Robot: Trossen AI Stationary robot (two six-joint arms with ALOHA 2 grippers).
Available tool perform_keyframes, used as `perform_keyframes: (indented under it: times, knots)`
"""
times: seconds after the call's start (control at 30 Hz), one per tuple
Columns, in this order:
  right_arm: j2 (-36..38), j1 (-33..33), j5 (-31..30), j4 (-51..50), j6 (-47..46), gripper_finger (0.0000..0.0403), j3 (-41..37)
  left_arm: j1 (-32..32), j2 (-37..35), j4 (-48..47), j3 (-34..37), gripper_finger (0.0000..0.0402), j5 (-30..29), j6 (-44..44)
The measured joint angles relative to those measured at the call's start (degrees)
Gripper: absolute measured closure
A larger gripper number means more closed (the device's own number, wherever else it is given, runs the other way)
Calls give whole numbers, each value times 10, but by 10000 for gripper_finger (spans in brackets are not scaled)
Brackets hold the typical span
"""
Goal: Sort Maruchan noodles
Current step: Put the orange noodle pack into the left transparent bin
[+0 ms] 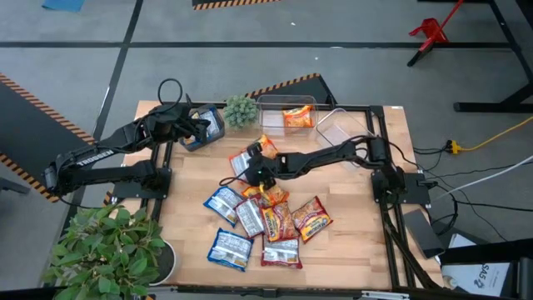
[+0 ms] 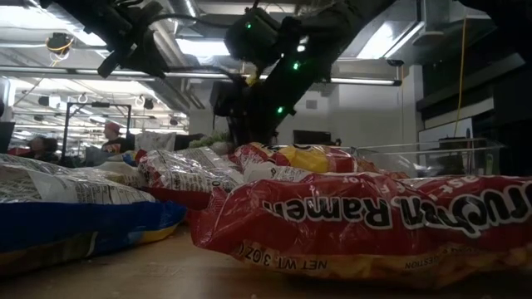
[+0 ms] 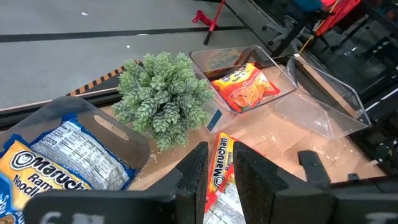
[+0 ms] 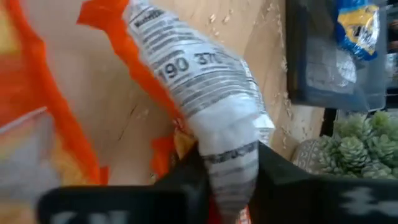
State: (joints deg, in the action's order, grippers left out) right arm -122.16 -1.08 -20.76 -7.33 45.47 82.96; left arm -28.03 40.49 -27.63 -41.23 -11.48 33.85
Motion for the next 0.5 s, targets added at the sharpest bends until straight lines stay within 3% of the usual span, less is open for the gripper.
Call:
perform_keyframes:
  times: [0.1, 0.33, 0.5]
  knots:
    - [12, -3, 37, -63, -36, 394, 35, 0, 0, -1, 0, 333, -3, 0]
    - [20, -43, 174, -239, -217, 400, 178, 0, 0, -3, 0, 333, -11, -1]
    - [22, -86, 309, -306, -368, 401, 269, 0, 0, -3, 0, 333, -11, -1]
